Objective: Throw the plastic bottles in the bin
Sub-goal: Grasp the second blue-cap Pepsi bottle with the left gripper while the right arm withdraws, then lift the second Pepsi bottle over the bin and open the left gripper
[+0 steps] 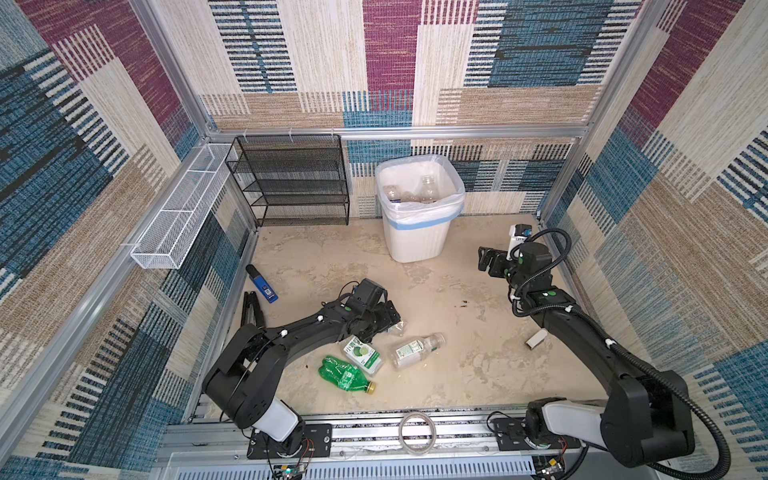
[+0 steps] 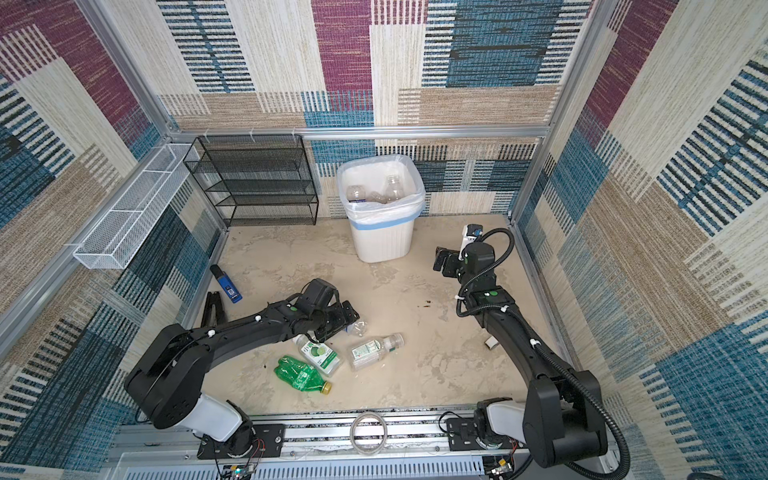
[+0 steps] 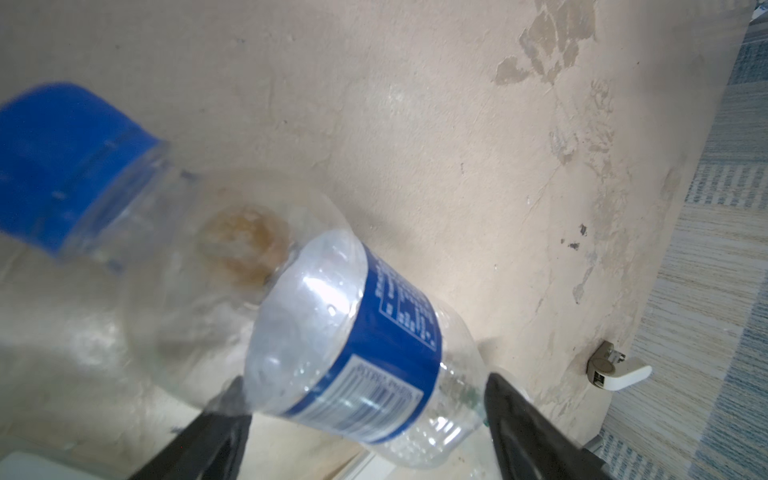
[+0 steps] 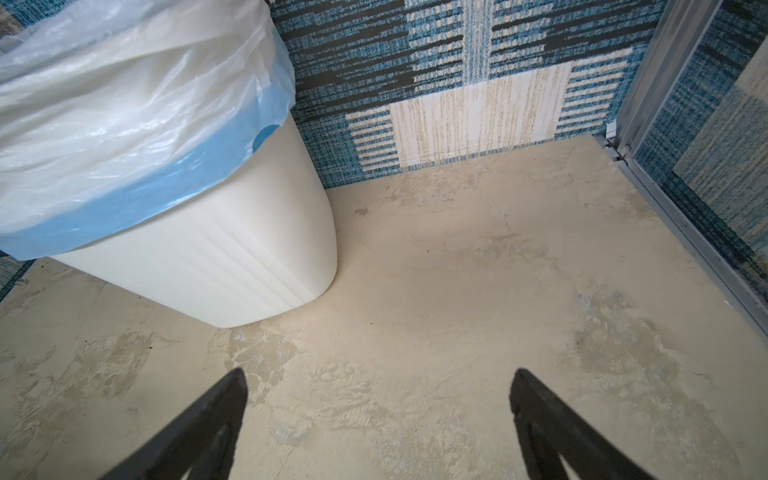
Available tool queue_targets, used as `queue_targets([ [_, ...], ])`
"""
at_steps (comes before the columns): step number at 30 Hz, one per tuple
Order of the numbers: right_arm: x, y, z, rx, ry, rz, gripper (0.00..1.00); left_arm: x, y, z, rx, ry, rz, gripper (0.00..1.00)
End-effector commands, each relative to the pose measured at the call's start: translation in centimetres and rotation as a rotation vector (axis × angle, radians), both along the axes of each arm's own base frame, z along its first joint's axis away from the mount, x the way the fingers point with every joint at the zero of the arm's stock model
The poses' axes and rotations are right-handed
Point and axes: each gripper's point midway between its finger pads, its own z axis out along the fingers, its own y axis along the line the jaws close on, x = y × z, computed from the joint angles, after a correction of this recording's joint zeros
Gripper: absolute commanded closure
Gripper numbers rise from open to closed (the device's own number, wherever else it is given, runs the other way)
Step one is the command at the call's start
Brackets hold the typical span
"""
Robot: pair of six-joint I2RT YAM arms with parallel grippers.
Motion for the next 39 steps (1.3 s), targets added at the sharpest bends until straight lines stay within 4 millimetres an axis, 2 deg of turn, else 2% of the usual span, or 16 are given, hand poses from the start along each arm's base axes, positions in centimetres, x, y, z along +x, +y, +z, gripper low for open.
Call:
queue_targets([
  [1, 0.0, 0.0, 0.5, 0.02, -0.015, -0.003, 0.02, 1.4, -0.4, 0.3, 0.014, -0.04, -0.063, 0.14],
  [8, -0.4, -0.3, 0.3, 0.021, -0.009, -0.009, 0.03, 3.4, -0.7, -0.9, 0.031, -0.033, -0.138, 0.23],
  [14, -0.8, -0.5, 0.3, 0.025, -0.011, -0.016, 0.03, 3.9, -1.7, -1.8, 0.021, -0.013, -0.207, 0.34],
  [19, -1.0, -0.7, 0.4, 0.025, -0.011, -0.025, 0.04, 4.4, -1.3, -0.8, 0.046, -0.062, -0.222, 0.4],
  [26, -1.6, -0.2, -1.0, 0.036, 0.027, 0.005, 0.06, 5.1, -0.6, 1.9, 0.079, -0.17, -0.251, 0.44],
  [29, -2.0, -0.2, -1.6, 0.04, 0.036, 0.007, 0.07, 5.4, -0.1, 3.8, 0.101, -0.247, -0.271, 0.44],
  [33, -2.7, 0.4, -1.8, 0.048, 0.029, 0.045, 0.06, 5.8, 0.9, 8.1, 0.142, -0.414, -0.289, 0.44],
  [39, -3.0, 0.5, -1.6, 0.046, 0.017, 0.06, 0.07, 5.5, 2.6, 17.2, 0.173, -0.776, -0.296, 0.4],
])
